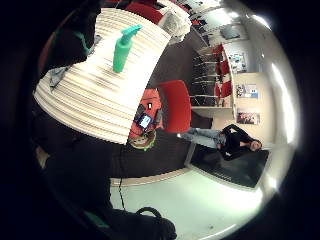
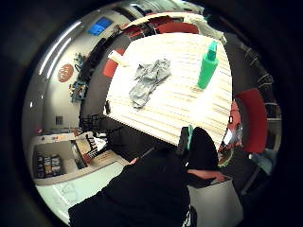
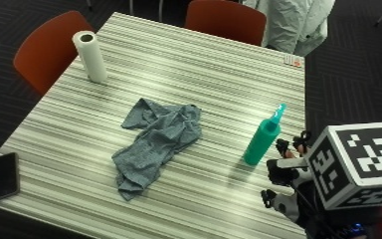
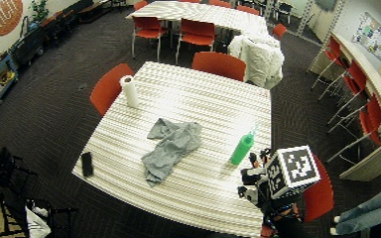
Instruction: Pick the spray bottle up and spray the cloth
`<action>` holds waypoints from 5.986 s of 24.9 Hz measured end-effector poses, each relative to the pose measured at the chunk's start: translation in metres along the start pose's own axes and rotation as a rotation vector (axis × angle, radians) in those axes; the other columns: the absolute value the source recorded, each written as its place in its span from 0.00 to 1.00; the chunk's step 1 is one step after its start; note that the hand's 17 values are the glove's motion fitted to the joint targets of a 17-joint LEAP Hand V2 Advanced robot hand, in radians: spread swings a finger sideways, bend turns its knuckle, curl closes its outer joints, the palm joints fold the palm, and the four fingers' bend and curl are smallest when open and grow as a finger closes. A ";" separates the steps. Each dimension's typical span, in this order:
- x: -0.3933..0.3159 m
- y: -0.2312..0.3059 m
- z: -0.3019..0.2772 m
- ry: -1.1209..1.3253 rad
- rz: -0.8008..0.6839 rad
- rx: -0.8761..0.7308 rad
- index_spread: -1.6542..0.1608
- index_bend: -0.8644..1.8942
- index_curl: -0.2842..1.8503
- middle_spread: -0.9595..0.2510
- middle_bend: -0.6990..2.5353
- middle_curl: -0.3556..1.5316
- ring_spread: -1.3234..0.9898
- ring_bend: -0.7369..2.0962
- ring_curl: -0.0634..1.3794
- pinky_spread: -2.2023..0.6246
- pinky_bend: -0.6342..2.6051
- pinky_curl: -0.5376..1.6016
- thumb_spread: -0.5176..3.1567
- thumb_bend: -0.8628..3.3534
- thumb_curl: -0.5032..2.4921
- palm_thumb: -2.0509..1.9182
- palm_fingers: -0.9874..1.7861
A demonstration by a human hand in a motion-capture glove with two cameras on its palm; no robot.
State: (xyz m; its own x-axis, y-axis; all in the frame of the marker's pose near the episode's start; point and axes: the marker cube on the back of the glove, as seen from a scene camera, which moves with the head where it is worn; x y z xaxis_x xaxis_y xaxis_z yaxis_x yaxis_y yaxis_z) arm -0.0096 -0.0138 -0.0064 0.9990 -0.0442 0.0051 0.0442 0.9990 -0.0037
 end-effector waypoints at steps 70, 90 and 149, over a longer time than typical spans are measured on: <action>-0.051 -0.081 0.199 -1.310 0.727 0.201 0.72 0.35 0.20 0.80 0.29 0.39 0.58 0.45 0.29 0.81 0.42 0.43 0.42 0.20 0.33 0.70 0.42; -0.053 -0.098 0.194 -1.296 0.652 0.221 0.72 0.41 0.25 0.72 0.30 0.40 0.56 0.44 0.29 0.82 0.33 0.40 0.41 0.21 0.34 0.73 0.49; -0.163 -0.129 0.070 -1.422 0.128 0.045 0.79 0.39 0.36 0.75 0.33 0.45 0.52 0.42 0.33 0.82 0.24 0.35 0.34 0.20 0.40 0.81 0.59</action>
State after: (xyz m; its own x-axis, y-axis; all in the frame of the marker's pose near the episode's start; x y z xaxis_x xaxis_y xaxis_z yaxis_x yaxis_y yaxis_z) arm -0.1785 -0.1350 0.0628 0.1408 0.0596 0.9882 -0.0711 0.9962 -0.0499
